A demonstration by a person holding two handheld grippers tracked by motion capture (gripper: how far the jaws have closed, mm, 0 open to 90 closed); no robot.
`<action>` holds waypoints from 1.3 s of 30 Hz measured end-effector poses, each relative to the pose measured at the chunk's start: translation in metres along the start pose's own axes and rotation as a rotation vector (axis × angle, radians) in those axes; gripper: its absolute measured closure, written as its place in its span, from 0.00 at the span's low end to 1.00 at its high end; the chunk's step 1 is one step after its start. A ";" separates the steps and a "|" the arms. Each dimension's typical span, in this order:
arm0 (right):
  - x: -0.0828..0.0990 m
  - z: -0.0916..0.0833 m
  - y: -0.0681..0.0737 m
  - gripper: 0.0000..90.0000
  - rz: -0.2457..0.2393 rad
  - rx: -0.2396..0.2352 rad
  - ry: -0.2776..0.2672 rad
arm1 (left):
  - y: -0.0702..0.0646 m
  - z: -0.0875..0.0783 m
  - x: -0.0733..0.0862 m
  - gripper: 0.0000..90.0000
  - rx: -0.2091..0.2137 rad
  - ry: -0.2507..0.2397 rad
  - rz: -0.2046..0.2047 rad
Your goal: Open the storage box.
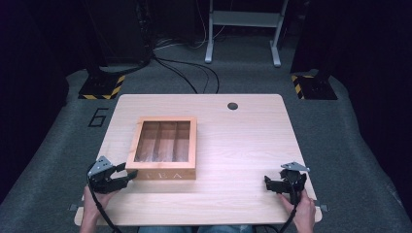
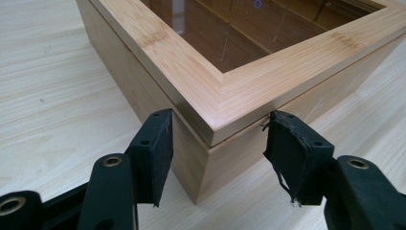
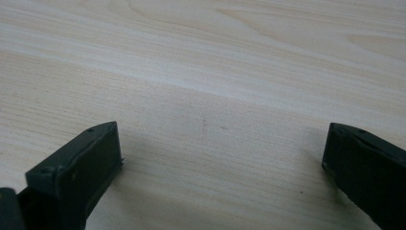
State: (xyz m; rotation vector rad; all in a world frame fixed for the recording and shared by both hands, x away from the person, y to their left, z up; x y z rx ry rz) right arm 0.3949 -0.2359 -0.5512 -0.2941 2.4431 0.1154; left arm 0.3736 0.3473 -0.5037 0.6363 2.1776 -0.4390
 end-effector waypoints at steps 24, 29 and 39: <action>0.000 0.000 0.000 0.00 -0.001 0.000 0.000 | -0.005 -0.009 -0.016 0.60 0.004 -0.074 -0.054; 0.000 0.000 0.000 0.00 0.000 0.000 0.000 | -0.009 -0.011 -0.022 0.59 -0.057 -0.108 -0.043; 0.000 0.000 0.000 0.00 -0.001 0.000 0.000 | -0.008 -0.011 -0.038 0.50 -0.115 -0.127 -0.030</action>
Point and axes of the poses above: each handheld gripper's, and its own axes: z roughly forward along the jaws, x roughly out of its underside, y roughly to its left, the point moved 3 cm from there along z, roughly forward along the jaws, and after that the axes turned 7 degrees about y, right-handed, at the moved point
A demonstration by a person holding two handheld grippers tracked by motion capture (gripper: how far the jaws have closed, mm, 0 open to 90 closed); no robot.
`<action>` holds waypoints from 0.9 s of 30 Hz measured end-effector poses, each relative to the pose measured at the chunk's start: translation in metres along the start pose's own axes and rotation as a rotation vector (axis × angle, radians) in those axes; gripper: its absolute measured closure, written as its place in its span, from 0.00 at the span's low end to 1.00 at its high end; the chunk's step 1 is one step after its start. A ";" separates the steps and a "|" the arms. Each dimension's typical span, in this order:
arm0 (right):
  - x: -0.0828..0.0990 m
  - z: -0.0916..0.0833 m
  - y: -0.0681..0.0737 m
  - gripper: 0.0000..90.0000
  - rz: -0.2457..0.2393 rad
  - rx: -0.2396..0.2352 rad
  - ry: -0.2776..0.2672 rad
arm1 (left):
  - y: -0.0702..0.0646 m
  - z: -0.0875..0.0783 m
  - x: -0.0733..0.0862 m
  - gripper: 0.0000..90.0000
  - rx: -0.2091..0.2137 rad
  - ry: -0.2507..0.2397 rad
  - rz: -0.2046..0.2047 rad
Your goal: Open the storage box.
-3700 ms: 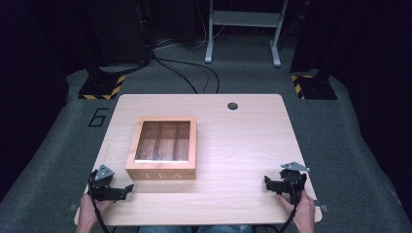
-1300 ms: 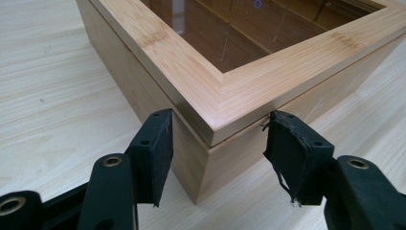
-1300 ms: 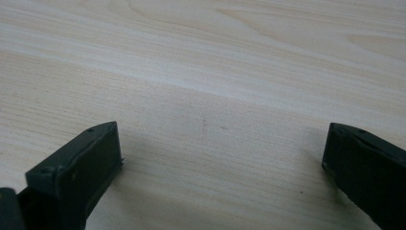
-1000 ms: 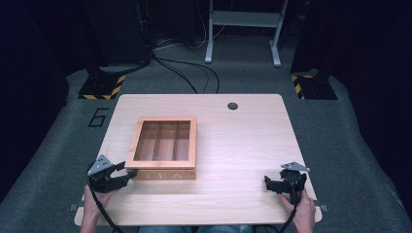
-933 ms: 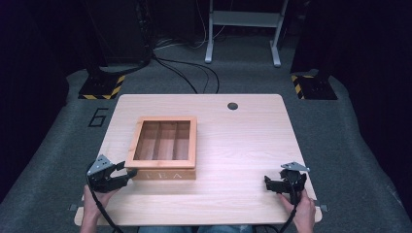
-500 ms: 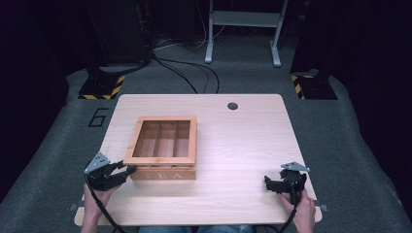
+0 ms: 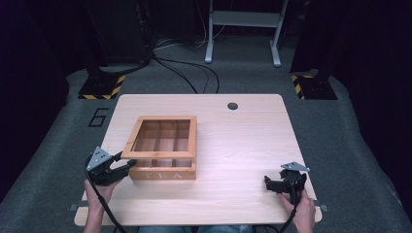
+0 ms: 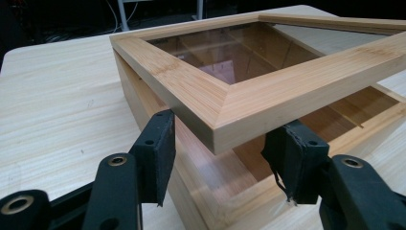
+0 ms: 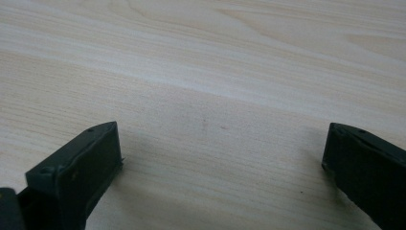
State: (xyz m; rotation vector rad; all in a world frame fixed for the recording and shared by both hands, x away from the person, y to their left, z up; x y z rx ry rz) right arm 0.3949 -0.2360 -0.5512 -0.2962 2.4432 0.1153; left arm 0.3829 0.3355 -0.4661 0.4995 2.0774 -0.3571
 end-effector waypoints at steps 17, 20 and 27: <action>0.000 0.000 0.000 0.00 0.002 0.001 -0.001 | 0.004 -0.008 -0.038 0.49 -0.060 -0.045 0.060; 0.000 0.000 0.000 0.00 0.001 0.000 -0.001 | 0.007 -0.010 -0.047 0.48 -0.050 -0.037 0.070; 0.000 0.000 0.000 0.00 0.001 0.000 -0.001 | 0.012 -0.008 -0.065 0.49 -0.044 -0.029 0.077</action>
Point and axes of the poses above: each handheld gripper's, and its own axes: z roughly forward along the jaws, x roughly out of its underside, y roughly to its left, the point moved 3 cm from there along z, roughly forward along the jaws, and after that the axes turned 7 degrees about y, right-handed, at the moved point
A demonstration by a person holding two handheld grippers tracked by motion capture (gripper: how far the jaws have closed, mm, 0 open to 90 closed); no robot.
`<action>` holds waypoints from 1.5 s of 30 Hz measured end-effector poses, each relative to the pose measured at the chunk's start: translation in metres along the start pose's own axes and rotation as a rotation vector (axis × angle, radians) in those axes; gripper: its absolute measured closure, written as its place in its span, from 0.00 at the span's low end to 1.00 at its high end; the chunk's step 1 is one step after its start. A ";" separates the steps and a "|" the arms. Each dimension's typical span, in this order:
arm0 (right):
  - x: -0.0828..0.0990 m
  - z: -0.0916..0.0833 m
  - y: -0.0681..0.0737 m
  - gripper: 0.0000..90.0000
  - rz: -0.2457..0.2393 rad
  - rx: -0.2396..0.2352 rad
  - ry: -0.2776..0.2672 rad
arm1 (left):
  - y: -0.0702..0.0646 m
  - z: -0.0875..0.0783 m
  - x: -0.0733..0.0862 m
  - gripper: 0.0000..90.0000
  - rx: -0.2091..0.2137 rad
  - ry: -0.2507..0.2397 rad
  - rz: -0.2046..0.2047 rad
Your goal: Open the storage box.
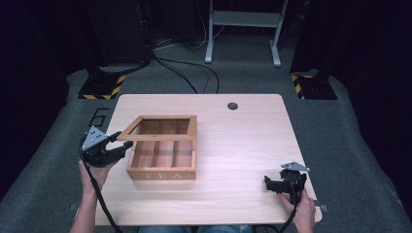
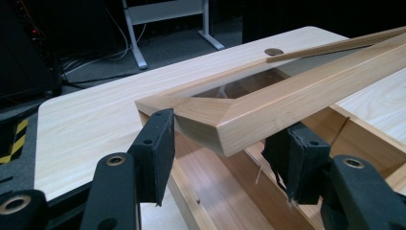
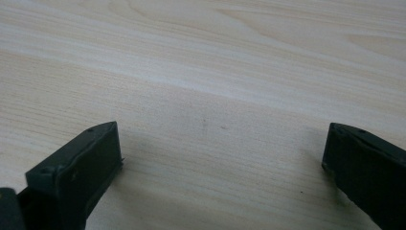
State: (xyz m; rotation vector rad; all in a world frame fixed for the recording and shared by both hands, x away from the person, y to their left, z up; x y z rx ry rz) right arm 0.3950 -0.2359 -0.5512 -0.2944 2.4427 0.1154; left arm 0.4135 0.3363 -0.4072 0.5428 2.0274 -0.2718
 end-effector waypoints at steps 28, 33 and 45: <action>0.000 0.000 0.000 0.00 0.000 0.000 0.000 | 0.023 0.011 -0.044 0.58 -0.002 0.020 0.004; 0.000 0.000 0.000 0.00 -0.001 0.000 0.000 | 0.025 0.012 -0.046 0.60 -0.002 0.013 0.000; 0.000 0.000 0.000 0.00 0.000 0.000 0.000 | 0.025 0.011 -0.042 0.65 -0.005 0.013 0.007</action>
Point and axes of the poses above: each handheld gripper's, and its own axes: z roughly forward along the jaws, x roughly out of its underside, y roughly to its left, the point moved 3 cm from there along z, roughly forward along the jaws, and after that the axes turned 7 degrees about y, right-handed, at the moved point
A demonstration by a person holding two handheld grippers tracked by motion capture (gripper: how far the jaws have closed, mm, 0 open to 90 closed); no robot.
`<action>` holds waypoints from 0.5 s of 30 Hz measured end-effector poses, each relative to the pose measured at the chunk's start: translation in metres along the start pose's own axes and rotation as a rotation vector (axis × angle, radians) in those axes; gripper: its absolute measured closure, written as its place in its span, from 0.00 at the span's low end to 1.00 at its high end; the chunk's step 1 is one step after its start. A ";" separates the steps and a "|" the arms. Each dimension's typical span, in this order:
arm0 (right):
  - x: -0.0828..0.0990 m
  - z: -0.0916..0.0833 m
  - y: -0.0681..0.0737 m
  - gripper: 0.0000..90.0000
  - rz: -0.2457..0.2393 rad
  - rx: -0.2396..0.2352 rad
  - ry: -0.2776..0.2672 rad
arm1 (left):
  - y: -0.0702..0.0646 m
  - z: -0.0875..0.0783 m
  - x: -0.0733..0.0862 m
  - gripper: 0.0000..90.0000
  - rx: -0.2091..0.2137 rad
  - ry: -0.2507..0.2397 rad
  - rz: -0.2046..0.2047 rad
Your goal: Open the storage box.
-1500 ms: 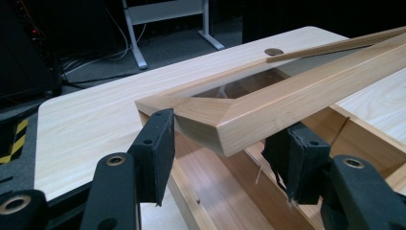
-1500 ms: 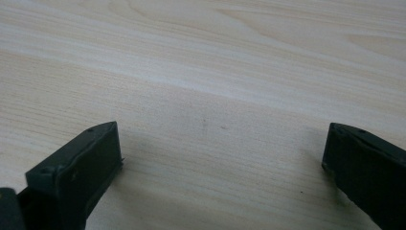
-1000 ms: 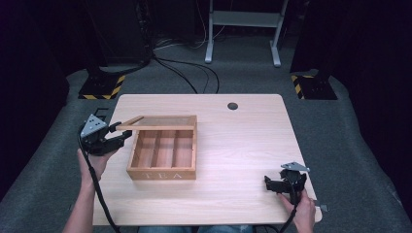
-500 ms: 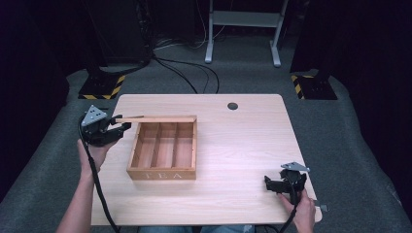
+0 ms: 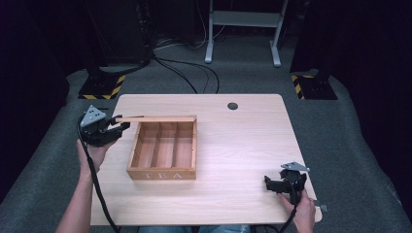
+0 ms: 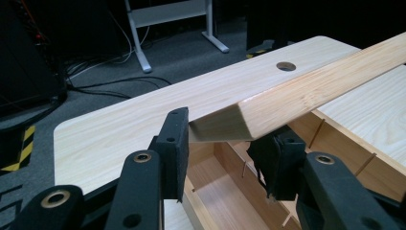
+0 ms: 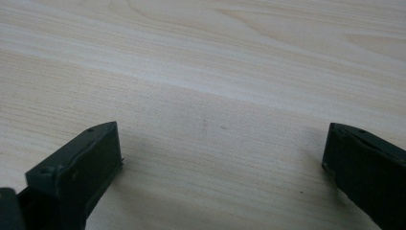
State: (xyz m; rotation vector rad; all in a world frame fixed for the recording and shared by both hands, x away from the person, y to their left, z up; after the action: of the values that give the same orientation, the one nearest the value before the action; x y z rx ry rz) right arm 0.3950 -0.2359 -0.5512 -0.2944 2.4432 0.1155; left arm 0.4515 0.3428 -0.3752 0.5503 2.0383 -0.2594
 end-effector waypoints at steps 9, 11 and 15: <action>0.000 0.000 -0.001 0.00 -0.011 -0.003 0.003 | 0.000 0.000 0.000 0.65 -0.002 -0.003 0.003; 0.000 0.000 0.000 0.00 -0.002 -0.001 0.000 | 0.000 0.000 0.000 0.65 -0.001 -0.002 0.004; 0.000 0.000 0.000 0.00 -0.006 -0.001 0.001 | 0.000 0.000 0.000 0.65 -0.001 -0.002 0.004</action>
State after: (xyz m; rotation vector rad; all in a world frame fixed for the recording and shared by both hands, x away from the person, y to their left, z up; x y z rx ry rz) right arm 0.3948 -0.2363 -0.5512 -0.3020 2.4436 0.1145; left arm 0.4517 0.3430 -0.3750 0.5528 2.0351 -0.2564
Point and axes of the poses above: each handheld gripper's, and its own axes: z roughly forward along the jaws, x roughly out of its underside, y roughly to its left, the point moved 3 cm from there along z, roughly forward along the jaws, and after that the axes turned 7 degrees about y, right-handed, at the moved point
